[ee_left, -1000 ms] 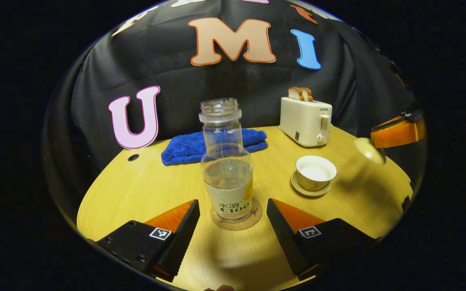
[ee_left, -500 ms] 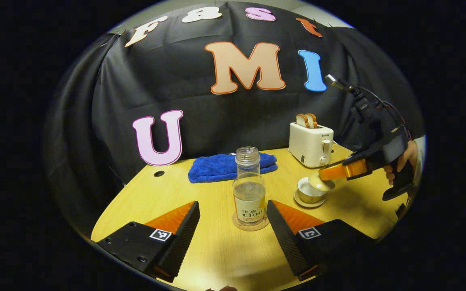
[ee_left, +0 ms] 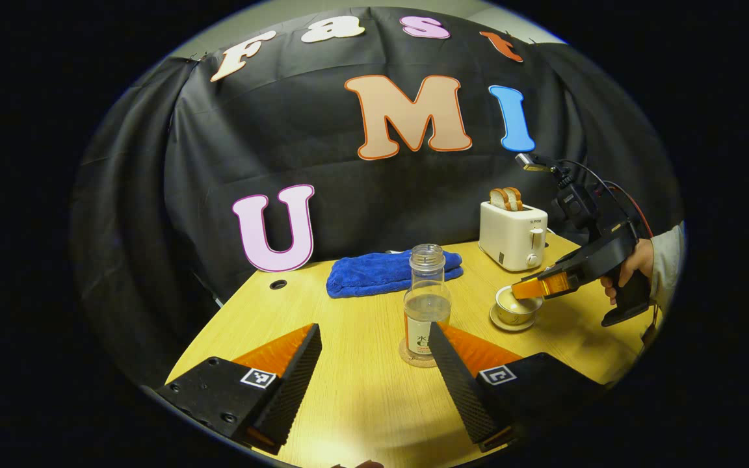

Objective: Open the teacup lid with one hand, grasp the water bottle and pour water into the teacup with the other hand; after pouring, place the water bottle on the coaster and then close the teacup lid.

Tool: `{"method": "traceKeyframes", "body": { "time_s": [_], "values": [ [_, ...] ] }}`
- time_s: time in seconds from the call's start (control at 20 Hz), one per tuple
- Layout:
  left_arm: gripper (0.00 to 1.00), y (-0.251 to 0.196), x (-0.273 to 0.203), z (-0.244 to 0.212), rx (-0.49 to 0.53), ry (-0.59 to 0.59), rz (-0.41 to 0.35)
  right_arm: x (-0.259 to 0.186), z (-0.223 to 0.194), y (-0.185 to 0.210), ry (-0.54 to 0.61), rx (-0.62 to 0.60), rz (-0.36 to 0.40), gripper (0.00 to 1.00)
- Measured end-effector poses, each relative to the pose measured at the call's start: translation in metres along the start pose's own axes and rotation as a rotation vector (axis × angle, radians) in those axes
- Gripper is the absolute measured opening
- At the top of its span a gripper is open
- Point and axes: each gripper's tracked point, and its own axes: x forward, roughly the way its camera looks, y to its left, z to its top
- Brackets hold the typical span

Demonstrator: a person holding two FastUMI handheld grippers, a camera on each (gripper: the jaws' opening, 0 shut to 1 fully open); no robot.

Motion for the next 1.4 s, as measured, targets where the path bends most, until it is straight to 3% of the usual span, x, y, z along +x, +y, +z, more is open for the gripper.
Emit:
{"method": "traceKeyframes", "body": {
  "time_s": [0.2, 0.25, 0.35, 0.65, 0.7, 0.75, 0.8, 0.9, 0.95, 1.05, 1.15, 1.2, 1.3, 1.4],
  "values": [
    [0.97, -0.001, -0.001, 0.011, 0.005, -0.019, -0.008, -0.001, 0.0, -0.002, -0.007, -0.044, -0.022, 0.32],
    [0.97, -0.001, 0.0, 0.013, 0.01, -0.024, -0.012, -0.005, 0.001, -0.001, -0.004, -0.045, -0.021, 0.37],
    [0.96, -0.003, 0.0, 0.022, 0.02, -0.032, -0.016, -0.018, 0.013, 0.005, -0.048, -0.029, -0.009, 0.59],
    [0.96, -0.006, 0.01, 0.088, 0.007, -0.154, -0.042, -0.112, 0.089, 0.019, -0.367, 0.023, -0.014, 1.0],
    [0.96, -0.006, 0.011, 0.103, 0.001, -0.186, -0.045, -0.132, 0.101, 0.018, -0.426, 0.043, -0.022, 0.96],
    [0.97, -0.007, 0.01, 0.118, -0.006, -0.215, -0.048, -0.153, 0.112, 0.013, -0.48, 0.058, -0.04, 1.0],
    [0.96, -0.007, 0.008, 0.132, -0.016, -0.246, -0.048, -0.172, 0.121, 0.007, -0.524, 0.067, -0.064, 0.93],
    [1.0, -0.007, 0.013, 0.147, -0.029, -0.302, -0.039, -0.204, 0.13, -0.008, -0.596, 0.085, -0.121, 0.96],
    [0.99, -0.007, 0.011, 0.153, -0.032, -0.319, -0.033, -0.218, 0.132, -0.013, -0.628, 0.097, -0.145, 0.92],
    [0.96, -0.009, 0.007, 0.161, -0.041, -0.339, -0.023, -0.242, 0.129, -0.023, -0.674, 0.112, -0.186, 0.96],
    [0.96, -0.005, 0.001, 0.163, -0.049, -0.347, -0.007, -0.255, 0.126, -0.029, -0.709, 0.1, -0.217, 0.92],
    [0.99, -0.004, -0.001, 0.162, -0.056, -0.347, 0.002, -0.258, 0.124, -0.029, -0.715, 0.095, -0.223, 0.96],
    [0.96, 0.001, -0.005, 0.162, -0.073, -0.354, 0.022, -0.261, 0.122, -0.026, -0.727, 0.098, -0.228, 1.0],
    [0.96, 0.007, -0.007, 0.161, -0.083, -0.359, 0.047, -0.263, 0.127, -0.023, -0.744, 0.1, -0.225, 0.94]
  ]
}}
